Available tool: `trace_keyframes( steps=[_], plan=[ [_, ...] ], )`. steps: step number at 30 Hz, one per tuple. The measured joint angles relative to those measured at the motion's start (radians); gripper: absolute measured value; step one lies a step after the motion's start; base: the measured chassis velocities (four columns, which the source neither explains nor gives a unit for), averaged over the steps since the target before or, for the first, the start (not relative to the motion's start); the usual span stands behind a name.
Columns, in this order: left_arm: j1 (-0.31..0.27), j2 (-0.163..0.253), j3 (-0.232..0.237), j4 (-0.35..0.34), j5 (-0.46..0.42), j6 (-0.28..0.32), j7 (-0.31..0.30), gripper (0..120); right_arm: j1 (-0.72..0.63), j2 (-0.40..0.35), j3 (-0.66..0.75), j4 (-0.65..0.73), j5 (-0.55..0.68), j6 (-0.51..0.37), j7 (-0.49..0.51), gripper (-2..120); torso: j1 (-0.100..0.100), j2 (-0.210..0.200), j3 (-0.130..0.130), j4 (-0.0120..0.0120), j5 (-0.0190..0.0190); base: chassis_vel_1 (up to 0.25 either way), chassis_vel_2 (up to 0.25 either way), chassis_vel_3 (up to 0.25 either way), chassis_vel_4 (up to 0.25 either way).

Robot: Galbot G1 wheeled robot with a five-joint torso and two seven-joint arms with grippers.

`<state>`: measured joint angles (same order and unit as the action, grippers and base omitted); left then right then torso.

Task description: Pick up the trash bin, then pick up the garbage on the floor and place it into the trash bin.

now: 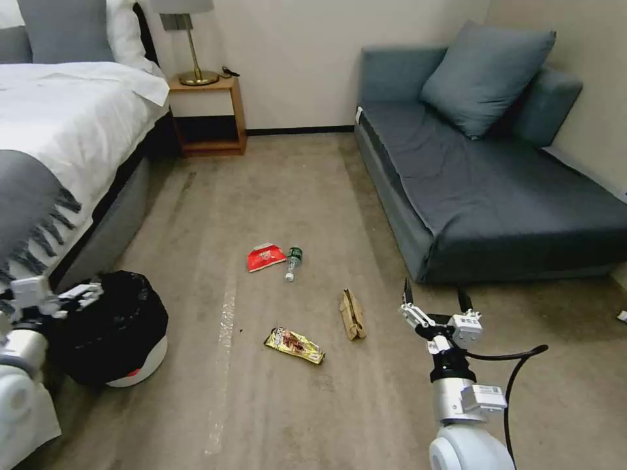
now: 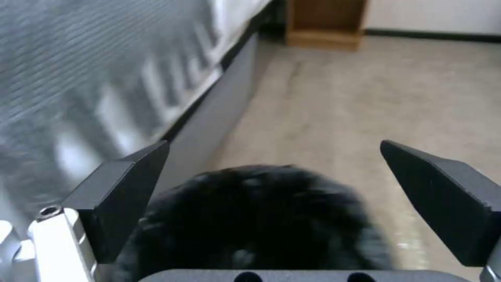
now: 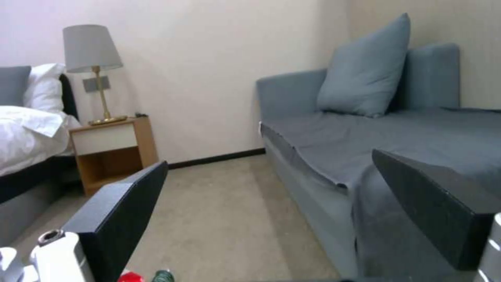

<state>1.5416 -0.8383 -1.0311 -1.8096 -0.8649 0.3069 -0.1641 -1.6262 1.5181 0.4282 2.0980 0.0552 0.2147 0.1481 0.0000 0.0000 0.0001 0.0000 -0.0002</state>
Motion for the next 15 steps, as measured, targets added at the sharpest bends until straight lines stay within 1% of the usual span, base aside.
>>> trace_keyframes(
  steps=[2, 3, 5, 7, 9, 10, 12, 13, 15],
  plan=[
    [-0.042, 0.011, 0.003, 0.07, -0.004, 0.014, -0.012, 100, -0.005, -0.002, -0.004, 0.0, -0.003, 0.002, 0.0, 100, 0.0, 0.0, 0.0, 0.0001, 0.0001, 0.0, 0.0, 0.0, 0.0],
    [-0.042, 0.011, 0.003, 0.07, -0.004, 0.014, -0.012, 100, -0.005, -0.002, -0.004, 0.0, -0.003, 0.002, 0.0, 100, 0.0, 0.0, 0.0, 0.0001, 0.0001, 0.0, 0.0, 0.0, 0.0],
    [-0.073, 0.017, 0.016, 0.121, -0.022, 0.031, -0.027, 100, -0.013, -0.006, -0.005, 0.0, -0.004, 0.004, 0.0, 100, 0.0, 0.0, 0.0, 0.0, -0.0001, 0.0, 0.0, 0.0, 0.0],
    [-0.086, 0.02, 0.027, 0.142, -0.034, 0.044, -0.038, 100, -0.016, -0.007, -0.005, 0.0, -0.005, 0.006, 0.0, 100, 0.0, 0.0, 0.0, 0.0, 0.0, 0.0, 0.0, 0.0, 0.0],
    [-0.088, 0.02, 0.03, 0.145, -0.036, 0.047, -0.039, 100, -0.016, -0.008, -0.005, 0.0, -0.005, 0.006, 0.0, 100, 0.0, 0.0, 0.0, 0.0, 0.0, 0.0, 0.0, 0.0, 0.0],
    [-0.102, 0.02, 0.049, 0.169, -0.044, 0.067, -0.054, 100, -0.018, -0.008, -0.005, 0.0, -0.007, 0.008, 0.0, 100, 0.0, 0.0, 0.0, 0.0, 0.0001, 0.0, 0.0, 0.0, 0.0],
    [-0.113, 0.018, 0.067, 0.191, -0.051, 0.095, -0.077, 100, -0.02, -0.007, -0.005, 0.0, -0.01, 0.009, 0.001, 100, 0.0, 0.0, 0.0, 0.0, 0.0, 0.0, 0.0, 0.0, 0.0],
    [-0.113, 0.018, 0.067, 0.191, -0.051, 0.095, -0.077, 100, -0.02, -0.007, -0.005, 0.0, -0.01, 0.009, 0.001, 100, 0.0, 0.0, 0.0, 0.0, 0.0, 0.0, 0.0, 0.0, 0.0],
    [-0.123, 0.018, 0.079, 0.211, -0.056, 0.126, -0.098, 99, -0.022, -0.005, -0.005, 0.0, -0.011, 0.01, 0.001, 100, 0.0, 0.0, 0.0, -0.0001, 0.0, 0.0, 0.0, 0.0, 0.0]
  ],
)
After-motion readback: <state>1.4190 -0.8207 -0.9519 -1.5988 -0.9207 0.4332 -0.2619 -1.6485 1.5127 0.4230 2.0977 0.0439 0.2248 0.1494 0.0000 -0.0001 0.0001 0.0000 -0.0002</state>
